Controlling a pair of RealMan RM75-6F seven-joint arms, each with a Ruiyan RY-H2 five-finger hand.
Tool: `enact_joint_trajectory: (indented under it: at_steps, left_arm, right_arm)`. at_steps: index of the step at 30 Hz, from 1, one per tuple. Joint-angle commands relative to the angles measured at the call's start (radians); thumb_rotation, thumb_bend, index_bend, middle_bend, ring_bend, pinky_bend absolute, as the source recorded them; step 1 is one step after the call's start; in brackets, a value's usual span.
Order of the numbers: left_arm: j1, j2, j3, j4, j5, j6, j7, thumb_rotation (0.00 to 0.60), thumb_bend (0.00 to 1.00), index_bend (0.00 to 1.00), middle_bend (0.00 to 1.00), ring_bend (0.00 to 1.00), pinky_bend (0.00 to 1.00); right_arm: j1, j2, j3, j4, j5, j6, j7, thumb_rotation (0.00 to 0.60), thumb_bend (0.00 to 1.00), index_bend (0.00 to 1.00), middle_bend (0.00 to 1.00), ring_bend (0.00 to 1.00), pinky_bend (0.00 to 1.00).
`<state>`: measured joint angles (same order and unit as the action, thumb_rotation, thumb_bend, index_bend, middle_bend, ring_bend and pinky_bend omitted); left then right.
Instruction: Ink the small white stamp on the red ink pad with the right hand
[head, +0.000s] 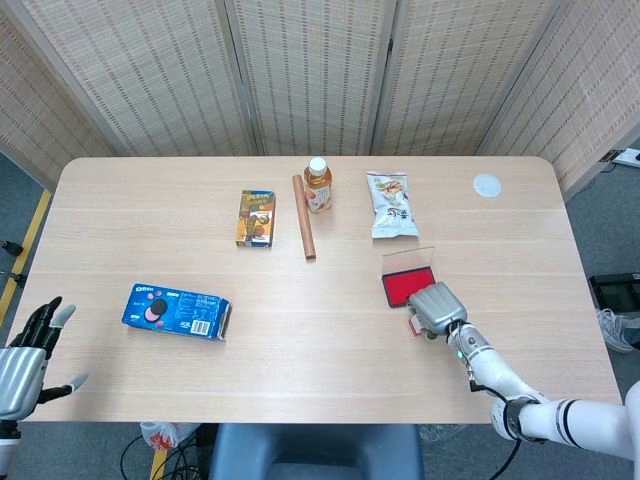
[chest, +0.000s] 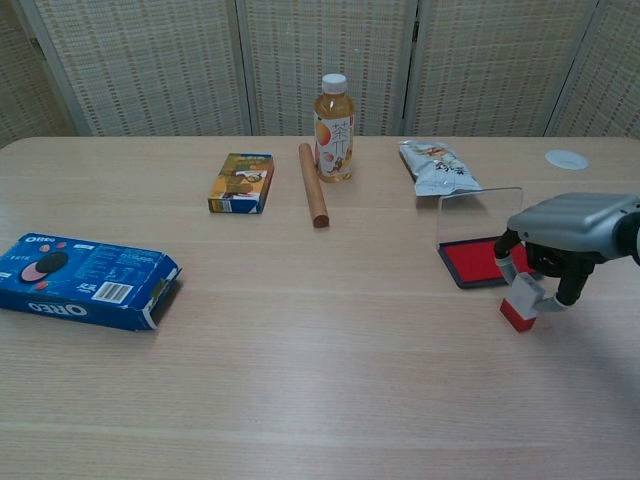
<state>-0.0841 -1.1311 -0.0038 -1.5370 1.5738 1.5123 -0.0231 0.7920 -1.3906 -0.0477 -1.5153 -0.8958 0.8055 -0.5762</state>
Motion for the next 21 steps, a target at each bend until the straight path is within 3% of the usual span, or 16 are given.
enact_joint_trajectory:
  at_steps: [1,5,14,21]
  left_arm:
    - [0.0,0.0,0.0,0.0,0.0,0.0,-0.001,0.6,0.11,0.05,0.0,0.0,0.35]
    - [0.0,0.001,-0.001,0.001,-0.001,0.0,-0.003,0.6,0.11,0.05,0.0,0.0,0.35]
    - [-0.002,-0.004,-0.004,0.002,-0.009,-0.005,0.01,0.6,0.11,0.06,0.0,0.0,0.35]
    - [-0.002,-0.003,-0.004,0.002,-0.008,-0.005,0.006,0.6,0.11,0.06,0.0,0.0,0.35]
  right_arm:
    - [0.002,-0.004,-0.002,0.004,0.007,-0.002,-0.007,0.6,0.29,0.78,0.84,0.71,0.73]
    - [0.003,-0.006,-0.004,0.006,0.016,0.003,-0.018,0.6,0.28,0.67,0.83,0.69,0.72]
    - [0.007,0.016,-0.006,-0.014,0.029,-0.01,-0.012,0.6,0.24,0.29,0.77,0.63,0.65]
    - [0.008,0.033,-0.008,-0.037,0.037,0.0,-0.016,0.6,0.2,0.11,0.73,0.59,0.62]
